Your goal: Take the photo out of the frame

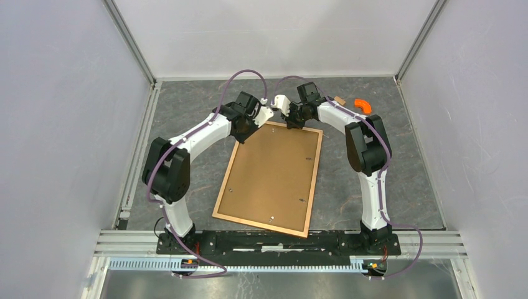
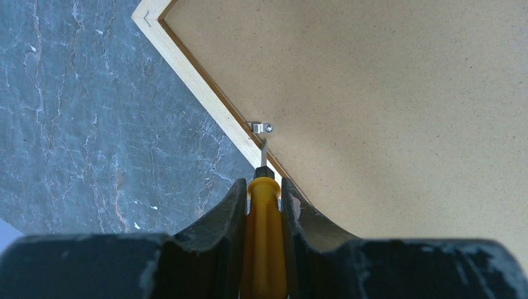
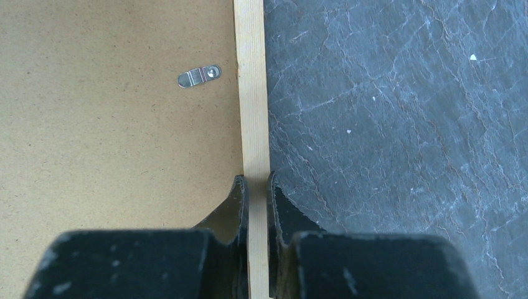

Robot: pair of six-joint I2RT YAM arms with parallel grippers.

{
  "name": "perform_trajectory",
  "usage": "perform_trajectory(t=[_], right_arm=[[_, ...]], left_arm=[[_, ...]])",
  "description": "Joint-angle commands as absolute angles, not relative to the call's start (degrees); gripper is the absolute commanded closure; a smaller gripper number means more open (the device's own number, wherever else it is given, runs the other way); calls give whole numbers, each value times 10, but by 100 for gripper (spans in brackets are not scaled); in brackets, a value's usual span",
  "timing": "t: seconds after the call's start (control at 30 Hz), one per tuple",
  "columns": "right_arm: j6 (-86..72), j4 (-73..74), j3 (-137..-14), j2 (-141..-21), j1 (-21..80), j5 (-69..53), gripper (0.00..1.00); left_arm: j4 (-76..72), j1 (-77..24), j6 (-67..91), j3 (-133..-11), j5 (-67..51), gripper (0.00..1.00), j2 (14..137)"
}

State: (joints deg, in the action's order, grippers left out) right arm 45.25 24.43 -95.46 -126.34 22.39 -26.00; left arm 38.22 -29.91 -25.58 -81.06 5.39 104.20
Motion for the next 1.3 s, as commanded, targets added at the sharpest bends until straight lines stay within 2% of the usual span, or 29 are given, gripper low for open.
perform_trajectory(t=[0.0, 0.43, 0.93, 1.27], right_arm=[[436, 248, -968, -1284, 232, -283, 100], [436, 248, -968, -1288, 232, -280, 100], [436, 248, -968, -1288, 232, -280, 100], [436, 250, -969, -1289, 233, -280, 100]], left_arm=[[342, -298, -269, -816, 64, 98, 1053], [309, -310, -245, -829, 58, 98, 1068], [289, -312, -224, -795, -77, 98, 1026], [290, -310, -215, -796, -31, 98, 1012]])
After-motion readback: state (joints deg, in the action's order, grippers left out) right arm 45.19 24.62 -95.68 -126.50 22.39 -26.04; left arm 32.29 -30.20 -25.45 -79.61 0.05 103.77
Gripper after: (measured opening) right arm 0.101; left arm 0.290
